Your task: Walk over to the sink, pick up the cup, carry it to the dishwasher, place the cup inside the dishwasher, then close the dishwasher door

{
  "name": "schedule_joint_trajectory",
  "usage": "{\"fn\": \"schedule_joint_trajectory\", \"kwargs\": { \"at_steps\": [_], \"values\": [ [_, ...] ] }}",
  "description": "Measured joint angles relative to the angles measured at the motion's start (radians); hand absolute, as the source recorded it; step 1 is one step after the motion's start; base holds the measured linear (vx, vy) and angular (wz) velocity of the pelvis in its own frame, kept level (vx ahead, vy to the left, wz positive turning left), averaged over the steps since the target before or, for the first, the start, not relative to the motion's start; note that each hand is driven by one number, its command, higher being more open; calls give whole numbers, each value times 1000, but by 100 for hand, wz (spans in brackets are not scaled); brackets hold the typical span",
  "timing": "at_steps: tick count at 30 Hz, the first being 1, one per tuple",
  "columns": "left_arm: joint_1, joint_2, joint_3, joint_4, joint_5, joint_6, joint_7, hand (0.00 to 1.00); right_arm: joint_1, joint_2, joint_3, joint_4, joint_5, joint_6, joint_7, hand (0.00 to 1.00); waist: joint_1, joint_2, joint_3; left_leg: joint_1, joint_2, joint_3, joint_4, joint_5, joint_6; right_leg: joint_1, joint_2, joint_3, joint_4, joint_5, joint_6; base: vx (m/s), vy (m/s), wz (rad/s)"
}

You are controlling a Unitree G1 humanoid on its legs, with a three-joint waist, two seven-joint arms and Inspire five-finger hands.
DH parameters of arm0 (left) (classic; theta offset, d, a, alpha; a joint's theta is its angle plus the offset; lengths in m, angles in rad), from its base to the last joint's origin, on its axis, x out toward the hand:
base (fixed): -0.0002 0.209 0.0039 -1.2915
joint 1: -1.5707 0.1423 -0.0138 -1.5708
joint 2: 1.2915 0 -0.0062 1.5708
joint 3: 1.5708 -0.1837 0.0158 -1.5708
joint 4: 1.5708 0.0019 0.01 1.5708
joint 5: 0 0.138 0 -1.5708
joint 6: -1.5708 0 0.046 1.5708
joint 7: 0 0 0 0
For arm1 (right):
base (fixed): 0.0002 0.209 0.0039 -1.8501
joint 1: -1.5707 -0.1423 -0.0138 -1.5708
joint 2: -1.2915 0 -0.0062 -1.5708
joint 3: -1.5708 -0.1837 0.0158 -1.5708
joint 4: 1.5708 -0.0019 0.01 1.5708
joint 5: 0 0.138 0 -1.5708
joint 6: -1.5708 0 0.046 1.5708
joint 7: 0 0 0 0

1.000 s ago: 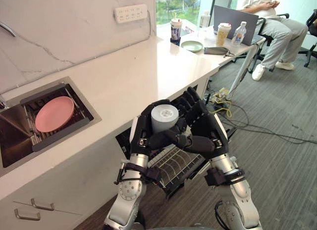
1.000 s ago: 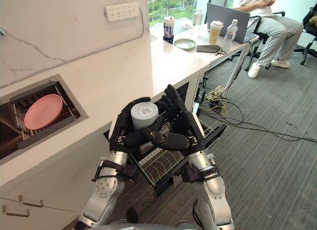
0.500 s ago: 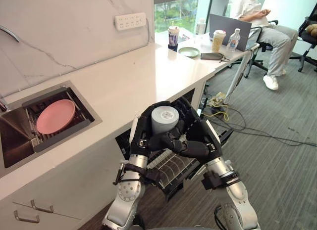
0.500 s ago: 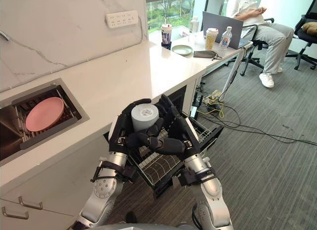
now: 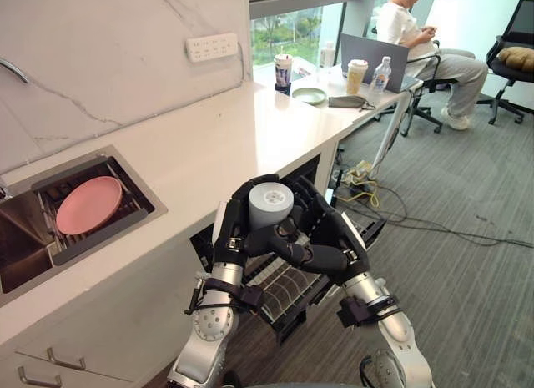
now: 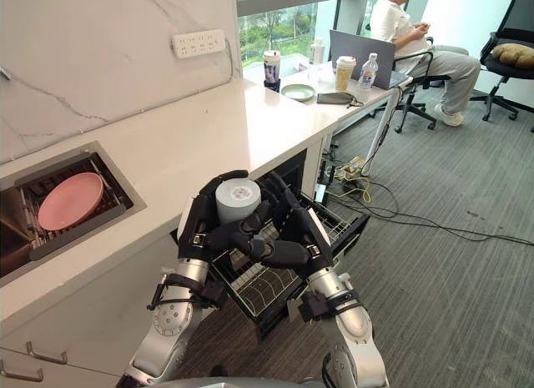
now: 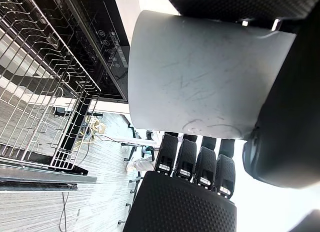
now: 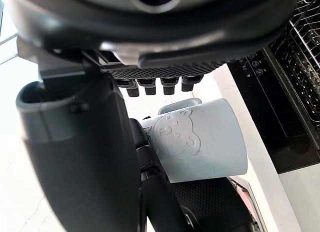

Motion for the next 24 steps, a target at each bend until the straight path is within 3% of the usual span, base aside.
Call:
{"fn": "schedule_joint_trajectory", "kwargs": {
  "at_steps": [18, 24],
  "values": [
    [0, 36, 13, 0, -1, 0, -57, 0, -1, -16, -16, -1, -30, 21, 50, 100, -1, 0, -28, 4, 0, 8, 0, 1, 1, 1, 0, 9, 1, 0, 0, 0, 0, -1],
    [0, 48, 38, 0, -13, 0, -136, 0, -2, -30, -40, 0, -29, 37, 107, 100, -2, 0, -29, 10, 2, 16, 0, -1, -1, 2, 1, 11, 1, 3, -3, -3, 2, -2]
  ]
}}
